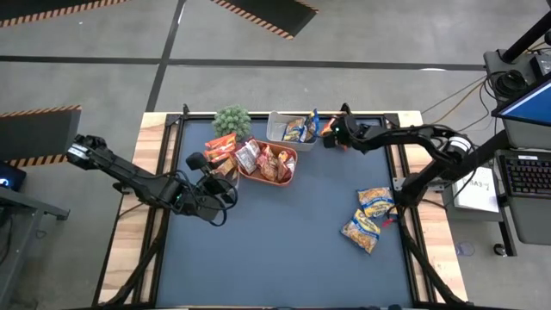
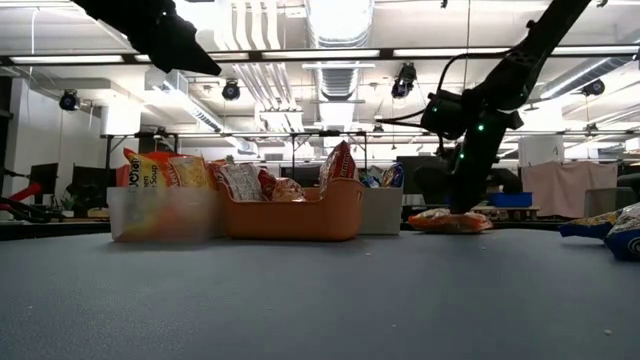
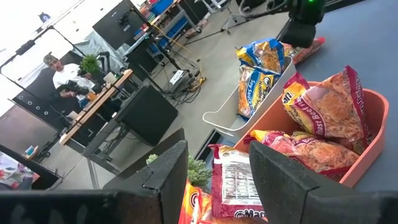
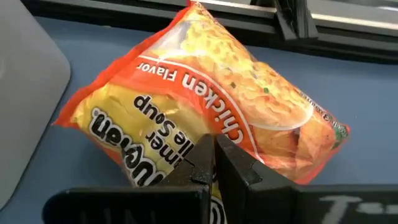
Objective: Sort Maruchan noodles
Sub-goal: Put the orange noodle pack into the transparent bin
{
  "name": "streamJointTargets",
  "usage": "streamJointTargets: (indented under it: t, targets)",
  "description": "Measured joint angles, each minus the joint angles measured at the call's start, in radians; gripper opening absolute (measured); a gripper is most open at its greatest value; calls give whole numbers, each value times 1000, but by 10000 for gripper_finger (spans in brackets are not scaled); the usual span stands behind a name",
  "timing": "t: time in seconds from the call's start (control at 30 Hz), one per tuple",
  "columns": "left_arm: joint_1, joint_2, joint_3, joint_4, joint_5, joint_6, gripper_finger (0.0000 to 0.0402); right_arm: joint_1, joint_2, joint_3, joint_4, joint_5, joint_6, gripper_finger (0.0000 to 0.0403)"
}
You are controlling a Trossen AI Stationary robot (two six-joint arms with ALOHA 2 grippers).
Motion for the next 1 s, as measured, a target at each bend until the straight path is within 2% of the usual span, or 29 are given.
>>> streamJointTargets:
  t: [0.17,0.37,0.57,0.77,0.87,1.0]
  targets:
    - [0,0,0,1,0,-9,155,26,-6,1,-58,-17,12,9]
    - [0,0,0,2,0,-21,155,100,-58,-2,-145,-119,30,9]
    - [0,0,0,5,0,-39,155,226,-73,-2,-204,-152,86,9]
    - [0,0,0,47,1,-39,155,407,-72,-3,-195,-206,169,9]
    - [0,0,0,75,31,-39,155,499,-72,-3,-172,-305,181,9]
    - [0,0,0,128,139,-39,155,592,-66,-6,-25,-538,54,8]
